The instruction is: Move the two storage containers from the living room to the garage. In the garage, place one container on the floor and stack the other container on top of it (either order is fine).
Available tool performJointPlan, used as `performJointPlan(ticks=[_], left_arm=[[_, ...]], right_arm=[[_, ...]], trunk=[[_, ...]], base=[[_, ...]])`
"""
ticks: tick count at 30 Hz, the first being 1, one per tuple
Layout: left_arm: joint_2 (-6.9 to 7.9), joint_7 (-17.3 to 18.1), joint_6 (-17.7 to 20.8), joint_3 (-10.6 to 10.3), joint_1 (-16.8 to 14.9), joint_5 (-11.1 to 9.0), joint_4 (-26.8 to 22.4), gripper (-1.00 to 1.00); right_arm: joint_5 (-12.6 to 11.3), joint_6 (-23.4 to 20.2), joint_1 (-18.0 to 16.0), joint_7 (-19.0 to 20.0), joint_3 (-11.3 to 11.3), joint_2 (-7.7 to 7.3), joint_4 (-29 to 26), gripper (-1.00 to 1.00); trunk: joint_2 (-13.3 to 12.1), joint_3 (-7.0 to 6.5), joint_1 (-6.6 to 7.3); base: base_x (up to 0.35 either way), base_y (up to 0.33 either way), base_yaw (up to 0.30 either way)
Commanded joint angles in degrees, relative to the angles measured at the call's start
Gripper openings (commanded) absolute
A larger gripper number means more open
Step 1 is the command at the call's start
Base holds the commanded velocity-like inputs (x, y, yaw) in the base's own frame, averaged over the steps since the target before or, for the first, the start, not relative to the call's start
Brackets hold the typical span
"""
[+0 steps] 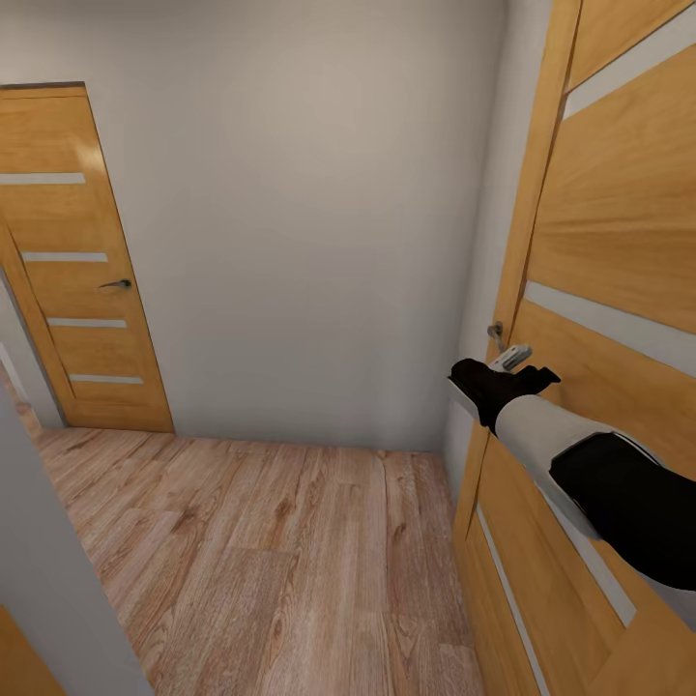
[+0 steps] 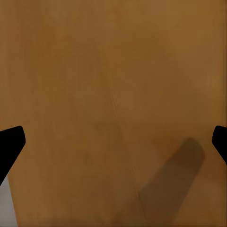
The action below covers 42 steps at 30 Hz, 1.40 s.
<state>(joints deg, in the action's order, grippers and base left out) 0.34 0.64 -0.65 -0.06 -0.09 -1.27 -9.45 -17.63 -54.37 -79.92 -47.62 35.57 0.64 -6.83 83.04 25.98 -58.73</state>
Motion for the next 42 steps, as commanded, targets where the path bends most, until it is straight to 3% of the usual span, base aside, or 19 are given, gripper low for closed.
performJointPlan(ticks=[1, 8, 10, 12, 13, 15, 16, 21, 24, 26, 30, 36, 42], left_arm=[[0.01, 0.07, -0.08, -0.01, 0.01, -0.14, -0.04, 1.00], [-0.06, 0.07, -0.13, 0.13, 0.01, -0.37, -0.12, 1.00], [-0.03, 0.07, -0.12, 0.14, 0.01, -0.39, -0.13, 1.00], [-0.05, 0.07, -0.11, 0.14, 0.01, -0.40, -0.13, 1.00], [-0.06, 0.07, -0.12, 0.14, 0.01, -0.40, -0.13, 1.00], [-0.01, 0.06, -0.12, 0.08, 0.01, -0.40, -0.13, 1.00], [-0.01, 0.06, -0.12, 0.06, 0.01, -0.40, -0.13, 1.00], [0.01, 0.01, -0.12, -0.01, 0.01, -0.40, -0.11, 1.00], [0.01, -0.01, -0.07, -0.02, 0.01, -0.40, -0.13, 1.00], [0.01, -0.02, -0.09, -0.03, 0.01, -0.40, -0.12, 1.00], [0.01, -0.02, -0.08, -0.03, 0.01, -0.40, -0.11, 1.00], [0.01, -0.02, -0.06, -0.03, 0.01, -0.40, -0.13, 1.00], [0.01, -0.02, -0.06, -0.03, 0.01, -0.40, -0.11, 1.00]], right_arm=[[1.49, -1.26, -0.06, -0.54, 2.05, -3.37, -0.01, 1.00], [1.61, -1.20, -0.06, -0.51, 1.93, -2.66, 0.05, 1.00], [1.28, -1.29, -0.06, -0.43, 1.72, -0.41, 0.06, 1.00], [1.13, -1.34, -0.06, -0.39, 1.52, 3.27, 0.06, 1.00], [1.11, -1.36, -0.06, -0.39, 1.49, 4.22, 0.06, 1.00], [1.05, -1.47, -0.06, -0.36, 1.38, 8.37, 0.06, 1.00], [1.04, -1.48, -0.06, -0.34, 1.36, 9.06, 0.06, 1.00], [0.50, -1.52, -0.06, -0.13, 1.27, 9.35, 0.04, 1.00], [-2.25, -1.49, -0.06, 0.08, 1.26, 9.35, -0.26, 1.00], [-5.53, -1.27, -0.06, 0.20, 1.26, 9.35, -0.60, 1.00], [-7.05, -0.27, 0.07, 0.50, 1.09, 9.35, -1.19, 1.00], [-9.12, 5.24, 1.51, 5.06, 0.71, 9.35, -1.58, 1.00], [-9.66, 12.13, 7.39, 9.68, 0.82, 9.35, -1.71, 1.00]], trunk=[[0.03, 0.05, 0.00], [0.03, 0.05, 0.00], [0.03, 0.05, 0.00], [0.03, 0.05, 0.00], [0.03, 0.05, 0.00], [0.03, 0.05, 0.00], [0.03, 0.05, 0.00], [0.03, 0.05, 0.00], [0.03, 0.05, 0.00], [0.03, 0.05, 0.00], [0.03, 0.05, 0.00], [0.03, 0.05, 0.00], [0.03, 0.05, 0.00]], base=[[0.000, 0.000, 0.000], [0.000, 0.000, 0.000], [0.000, 0.000, 0.000], [0.000, 0.000, 0.000], [0.000, 0.000, 0.000], [0.000, 0.000, 0.000], [0.000, 0.000, 0.000], [0.000, 0.000, 0.000], [0.000, 0.000, 0.000], [0.000, 0.000, 0.000], [0.000, 0.000, 0.000], [0.000, 0.000, 0.000], [0.000, 0.000, 0.000]])
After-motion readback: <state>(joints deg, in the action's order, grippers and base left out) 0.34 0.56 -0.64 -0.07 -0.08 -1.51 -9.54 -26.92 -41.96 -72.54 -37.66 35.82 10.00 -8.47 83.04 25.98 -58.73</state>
